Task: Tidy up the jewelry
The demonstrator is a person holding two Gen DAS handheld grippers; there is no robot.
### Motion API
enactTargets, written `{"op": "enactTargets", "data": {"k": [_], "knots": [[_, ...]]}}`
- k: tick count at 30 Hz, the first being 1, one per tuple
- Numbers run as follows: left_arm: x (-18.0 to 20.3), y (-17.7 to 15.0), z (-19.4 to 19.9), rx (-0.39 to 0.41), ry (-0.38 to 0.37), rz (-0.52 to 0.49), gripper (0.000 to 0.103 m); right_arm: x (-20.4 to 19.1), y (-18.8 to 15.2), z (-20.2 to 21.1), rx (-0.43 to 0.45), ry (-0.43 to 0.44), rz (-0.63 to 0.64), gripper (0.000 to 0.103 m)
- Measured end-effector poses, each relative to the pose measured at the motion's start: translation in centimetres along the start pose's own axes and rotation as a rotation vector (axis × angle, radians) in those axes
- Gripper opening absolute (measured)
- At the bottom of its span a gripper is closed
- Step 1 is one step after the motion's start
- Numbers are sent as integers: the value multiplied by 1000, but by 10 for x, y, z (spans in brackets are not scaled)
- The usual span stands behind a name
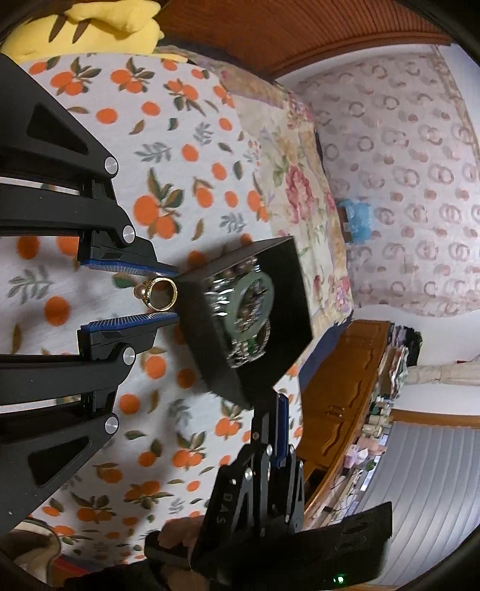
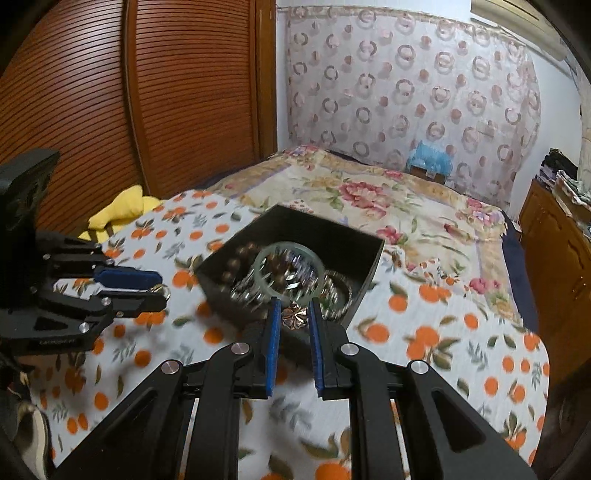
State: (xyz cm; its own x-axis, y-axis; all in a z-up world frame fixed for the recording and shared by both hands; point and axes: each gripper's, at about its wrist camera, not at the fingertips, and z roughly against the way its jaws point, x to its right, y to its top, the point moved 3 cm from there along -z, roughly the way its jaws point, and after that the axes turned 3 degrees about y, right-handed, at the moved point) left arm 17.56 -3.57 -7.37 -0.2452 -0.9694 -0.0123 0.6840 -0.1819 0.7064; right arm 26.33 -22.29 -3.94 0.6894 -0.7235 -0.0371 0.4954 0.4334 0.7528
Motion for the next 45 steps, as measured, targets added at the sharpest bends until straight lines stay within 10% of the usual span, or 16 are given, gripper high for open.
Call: {"op": "enactTargets", "data": {"k": [9,40,45], "knots": [[4,36,-14,32,4,-18,18,11,8,-17,4,-8,-31,33],[-12,89,-69,25,77,33,18,36,-19,-1,20,-62,-117,33],[-14,77,-59,33,86,58,44,35,-23,0,25,-86,-139,33]]}}
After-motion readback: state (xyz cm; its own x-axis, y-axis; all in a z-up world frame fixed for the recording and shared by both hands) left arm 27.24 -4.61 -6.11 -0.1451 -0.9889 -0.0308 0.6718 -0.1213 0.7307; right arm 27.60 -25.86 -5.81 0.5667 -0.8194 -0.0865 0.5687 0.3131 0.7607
